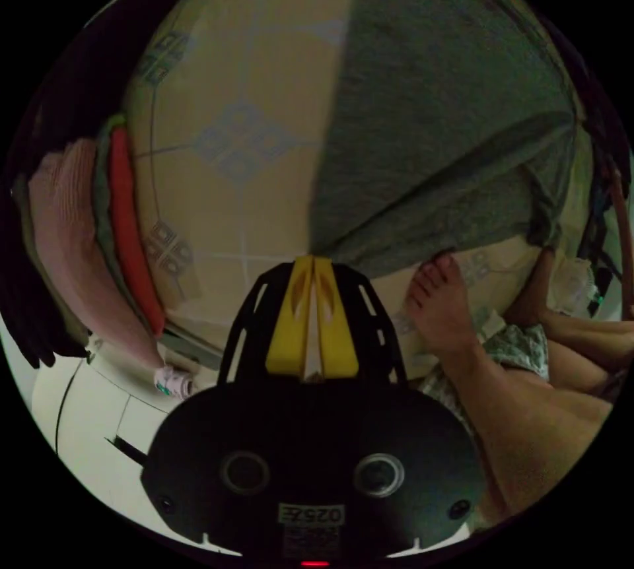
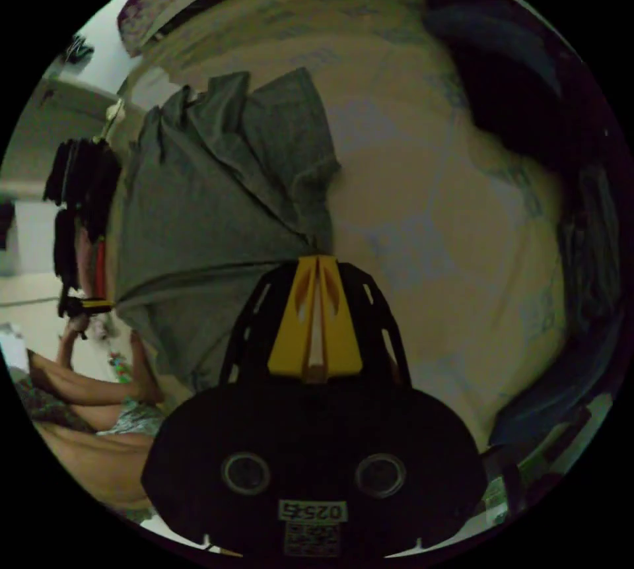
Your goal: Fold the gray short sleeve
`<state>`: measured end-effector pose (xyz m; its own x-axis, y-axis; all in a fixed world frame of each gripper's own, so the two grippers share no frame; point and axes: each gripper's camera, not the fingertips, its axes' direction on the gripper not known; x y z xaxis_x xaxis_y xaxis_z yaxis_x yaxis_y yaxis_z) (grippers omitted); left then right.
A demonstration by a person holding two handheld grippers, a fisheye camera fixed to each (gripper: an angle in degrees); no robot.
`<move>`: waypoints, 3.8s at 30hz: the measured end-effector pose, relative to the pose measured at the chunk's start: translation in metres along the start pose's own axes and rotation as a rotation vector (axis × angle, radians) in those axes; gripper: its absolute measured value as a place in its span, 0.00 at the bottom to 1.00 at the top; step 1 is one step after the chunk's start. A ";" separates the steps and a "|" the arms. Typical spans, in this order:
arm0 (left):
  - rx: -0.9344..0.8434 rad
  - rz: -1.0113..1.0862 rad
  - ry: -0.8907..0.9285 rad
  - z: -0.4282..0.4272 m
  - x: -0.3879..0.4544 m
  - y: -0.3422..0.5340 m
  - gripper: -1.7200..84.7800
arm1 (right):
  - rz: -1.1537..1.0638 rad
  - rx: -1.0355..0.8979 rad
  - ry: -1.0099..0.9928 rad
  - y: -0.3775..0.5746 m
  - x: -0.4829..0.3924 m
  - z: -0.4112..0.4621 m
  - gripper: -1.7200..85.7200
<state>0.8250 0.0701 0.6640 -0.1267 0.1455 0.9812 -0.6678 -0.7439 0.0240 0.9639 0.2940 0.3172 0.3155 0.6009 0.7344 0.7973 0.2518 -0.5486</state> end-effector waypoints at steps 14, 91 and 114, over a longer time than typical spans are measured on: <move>0.564 0.352 -0.029 -0.222 0.093 -0.221 0.01 | -0.414 0.070 0.226 -0.166 -0.072 -0.022 0.01; 0.535 0.651 -0.154 -0.349 0.229 0.359 0.03 | 0.164 -0.047 -0.601 -0.427 0.067 -0.063 0.14; 0.667 -0.218 0.387 -0.422 -0.063 0.337 0.00 | -0.131 -0.003 -0.797 -0.514 -0.149 -0.066 0.12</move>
<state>0.2980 0.0857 0.5297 -0.3709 0.4571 0.8084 -0.1429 -0.8882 0.4367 0.5412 0.0247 0.5159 -0.2415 0.9273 0.2861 0.8039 0.3563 -0.4763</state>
